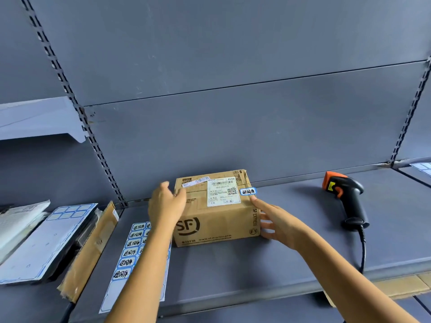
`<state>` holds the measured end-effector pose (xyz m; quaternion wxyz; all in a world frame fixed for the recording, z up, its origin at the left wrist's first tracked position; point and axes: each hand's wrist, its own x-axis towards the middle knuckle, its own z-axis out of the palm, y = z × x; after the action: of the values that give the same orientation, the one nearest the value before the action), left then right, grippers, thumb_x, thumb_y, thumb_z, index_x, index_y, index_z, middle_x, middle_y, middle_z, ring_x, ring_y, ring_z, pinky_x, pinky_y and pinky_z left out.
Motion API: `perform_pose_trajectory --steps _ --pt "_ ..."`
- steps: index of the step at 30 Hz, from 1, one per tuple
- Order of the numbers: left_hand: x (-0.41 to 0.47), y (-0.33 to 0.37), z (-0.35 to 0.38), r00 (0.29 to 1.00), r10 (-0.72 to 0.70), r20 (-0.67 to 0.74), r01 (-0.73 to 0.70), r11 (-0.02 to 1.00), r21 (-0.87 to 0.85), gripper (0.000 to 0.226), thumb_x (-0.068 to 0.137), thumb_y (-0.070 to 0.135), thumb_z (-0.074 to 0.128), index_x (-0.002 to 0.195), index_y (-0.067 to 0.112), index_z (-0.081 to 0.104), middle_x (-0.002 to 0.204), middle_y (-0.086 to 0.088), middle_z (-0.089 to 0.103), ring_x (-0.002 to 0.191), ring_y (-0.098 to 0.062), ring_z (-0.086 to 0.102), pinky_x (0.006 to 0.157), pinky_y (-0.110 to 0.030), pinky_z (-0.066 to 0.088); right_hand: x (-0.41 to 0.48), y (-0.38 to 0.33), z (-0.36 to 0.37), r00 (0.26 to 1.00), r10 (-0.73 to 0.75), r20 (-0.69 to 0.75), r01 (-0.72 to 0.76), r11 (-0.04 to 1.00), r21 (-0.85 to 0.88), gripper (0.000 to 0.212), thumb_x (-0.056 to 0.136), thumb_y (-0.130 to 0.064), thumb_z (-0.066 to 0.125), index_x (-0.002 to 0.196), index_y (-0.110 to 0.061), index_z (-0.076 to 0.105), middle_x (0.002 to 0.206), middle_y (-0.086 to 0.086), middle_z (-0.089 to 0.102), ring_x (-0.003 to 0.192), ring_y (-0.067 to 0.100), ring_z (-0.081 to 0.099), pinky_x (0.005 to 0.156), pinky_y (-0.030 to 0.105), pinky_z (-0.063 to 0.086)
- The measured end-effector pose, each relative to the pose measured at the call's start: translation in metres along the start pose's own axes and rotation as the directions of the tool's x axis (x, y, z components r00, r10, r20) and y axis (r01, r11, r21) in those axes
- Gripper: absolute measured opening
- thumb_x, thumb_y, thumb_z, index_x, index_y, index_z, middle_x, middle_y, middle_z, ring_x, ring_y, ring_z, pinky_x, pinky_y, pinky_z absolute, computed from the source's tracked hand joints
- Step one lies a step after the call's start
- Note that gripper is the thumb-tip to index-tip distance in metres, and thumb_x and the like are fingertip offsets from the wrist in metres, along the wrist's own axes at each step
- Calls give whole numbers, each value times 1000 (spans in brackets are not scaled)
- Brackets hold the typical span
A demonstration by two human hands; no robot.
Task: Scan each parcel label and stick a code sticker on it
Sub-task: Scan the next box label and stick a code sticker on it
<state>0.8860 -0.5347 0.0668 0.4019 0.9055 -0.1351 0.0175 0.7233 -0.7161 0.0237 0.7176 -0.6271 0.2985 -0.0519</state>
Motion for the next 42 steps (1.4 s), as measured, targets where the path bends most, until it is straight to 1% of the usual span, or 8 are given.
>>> perform_pose_trajectory --steps 4,8,13,16,19,23,31,42 --pt "-6 -17 3 910 -239 340 345 889 -300 46 91 49 48 118 12 54 107 -9 65 98 -26 62 89 -42 49 -2 -3 5 1000 10 -3 -9 999 52 49 89 -49 56 125 -17 53 110 5 63 100 21 61 93 34 45" --pt "-15 -15 3 930 -181 319 325 808 -492 18 93 40 54 92 23 52 94 -2 65 92 -23 61 80 -36 48 -13 -3 0 999 -46 20 44 991 125 37 86 -39 64 112 -18 48 115 5 57 95 21 59 81 30 45" --pt "-35 -4 4 953 -91 290 264 719 -643 22 94 38 51 95 19 61 96 -6 69 86 -23 64 74 -36 47 -43 -5 -22 989 -138 55 127 978 168 54 65 -35 75 105 -19 43 124 7 51 106 28 58 91 48 51" --pt "-52 15 12 951 -77 301 271 679 -683 31 96 40 45 95 14 61 90 -8 64 80 -18 60 80 -35 44 -72 -3 -52 978 -199 -55 206 919 337 47 64 -29 68 104 -17 47 121 8 50 103 29 59 82 47 56" --pt "-75 44 31 981 -56 186 168 729 -664 23 99 17 42 79 18 54 83 -8 59 69 -13 54 62 -22 44 -112 1 -97 959 -201 -198 265 882 389 51 57 -29 71 99 -17 46 120 13 48 102 35 59 83 50 55" --pt "-120 91 73 956 145 255 44 788 -614 29 97 7 41 72 15 54 72 -4 55 62 -15 49 52 -18 39 -187 13 -171 884 -260 -390 416 817 399 59 46 -29 73 94 -18 43 111 12 48 98 32 58 79 46 57" --pt "-267 184 171 721 422 550 -45 821 -570 23 94 8 46 72 11 53 68 -4 50 63 -16 46 64 -28 39 -353 99 -297 618 -166 -769 593 740 318 12 90 -14 53 97 -20 43 121 15 53 97 26 62 80 47 55" --pt "-484 237 260 262 587 766 -193 810 -554 28 91 6 49 64 11 51 56 -3 48 51 -20 43 53 -29 34 -561 204 -317 303 51 -952 660 709 248 43 66 -19 65 101 -20 41 121 11 52 112 27 54 73 45 59"
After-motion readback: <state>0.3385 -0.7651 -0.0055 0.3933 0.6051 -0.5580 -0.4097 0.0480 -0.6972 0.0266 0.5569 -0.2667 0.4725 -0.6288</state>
